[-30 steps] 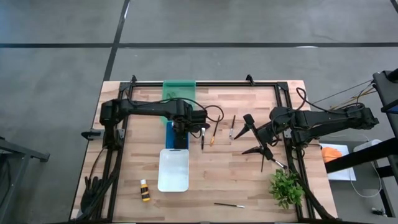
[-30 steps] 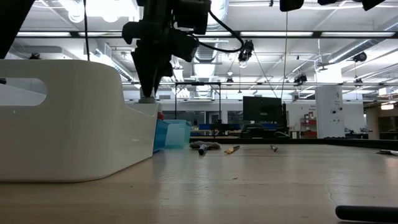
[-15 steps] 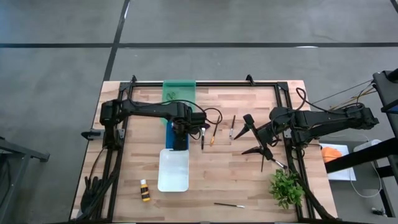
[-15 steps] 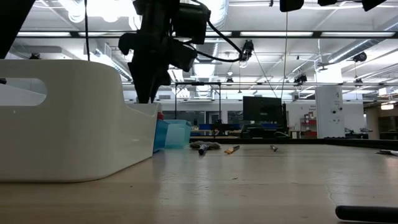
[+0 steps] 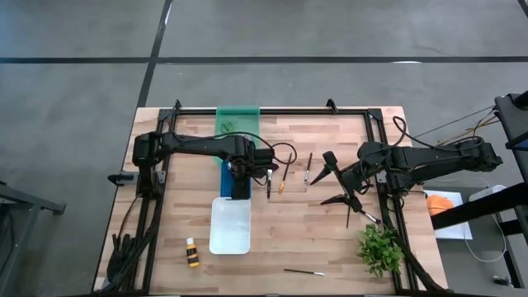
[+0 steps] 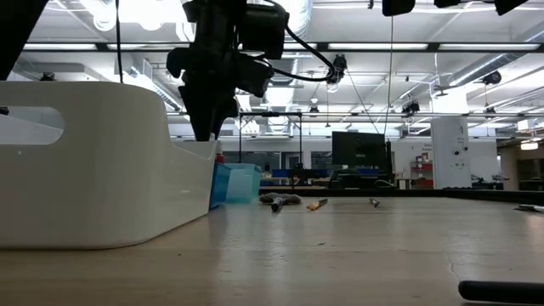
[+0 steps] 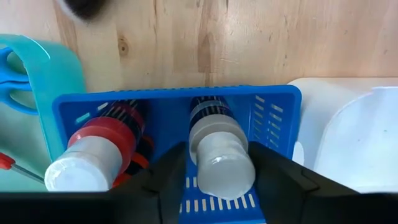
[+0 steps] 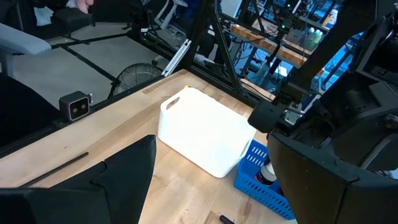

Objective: Pick & Place Paint Supplies
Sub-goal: Put the gray paint bottle into the blue bin, then put the yellow paint bottle into the blue bin

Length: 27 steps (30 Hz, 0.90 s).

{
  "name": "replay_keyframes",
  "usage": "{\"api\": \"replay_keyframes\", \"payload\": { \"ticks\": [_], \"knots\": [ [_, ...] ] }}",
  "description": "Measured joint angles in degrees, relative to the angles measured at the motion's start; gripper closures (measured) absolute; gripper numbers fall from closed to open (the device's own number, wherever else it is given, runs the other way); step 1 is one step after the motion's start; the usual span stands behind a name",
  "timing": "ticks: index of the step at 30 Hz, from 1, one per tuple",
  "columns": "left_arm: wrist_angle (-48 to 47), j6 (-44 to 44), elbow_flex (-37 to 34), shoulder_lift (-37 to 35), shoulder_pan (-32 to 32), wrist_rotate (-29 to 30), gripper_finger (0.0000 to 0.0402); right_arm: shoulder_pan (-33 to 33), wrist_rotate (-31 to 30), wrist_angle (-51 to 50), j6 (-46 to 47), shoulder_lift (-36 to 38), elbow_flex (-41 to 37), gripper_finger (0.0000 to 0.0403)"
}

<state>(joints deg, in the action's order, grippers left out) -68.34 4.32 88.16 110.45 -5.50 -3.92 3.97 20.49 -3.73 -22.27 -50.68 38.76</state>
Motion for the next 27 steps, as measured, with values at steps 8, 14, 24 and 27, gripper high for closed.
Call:
{"api": "replay_keyframes", "payload": {
  "ticks": [8,14,24,27],
  "knots": [
    [-1.2,0.0,0.0,-1.6,0.0,0.0,0.0203,0.0,0.0,-0.1,0.3,0.0,-0.1,0.0096],
    [-1.4,-0.2,0.0,-7.1,0.0,0.0,0.0201,0.0,0.0,-0.1,0.5,0.0,-0.1,0.0096],
    [-3.5,-5.4,-0.4,-19.2,2.3,-7.3,0.0201,0.0,0.0,-0.2,1.6,0.0,-0.1,0.0096],
    [-4.8,-13.2,-1.4,-21.7,5.1,-8.4,0.02,0.0,0.0,-0.3,1.7,0.0,-0.1,0.0096]
  ]
}}
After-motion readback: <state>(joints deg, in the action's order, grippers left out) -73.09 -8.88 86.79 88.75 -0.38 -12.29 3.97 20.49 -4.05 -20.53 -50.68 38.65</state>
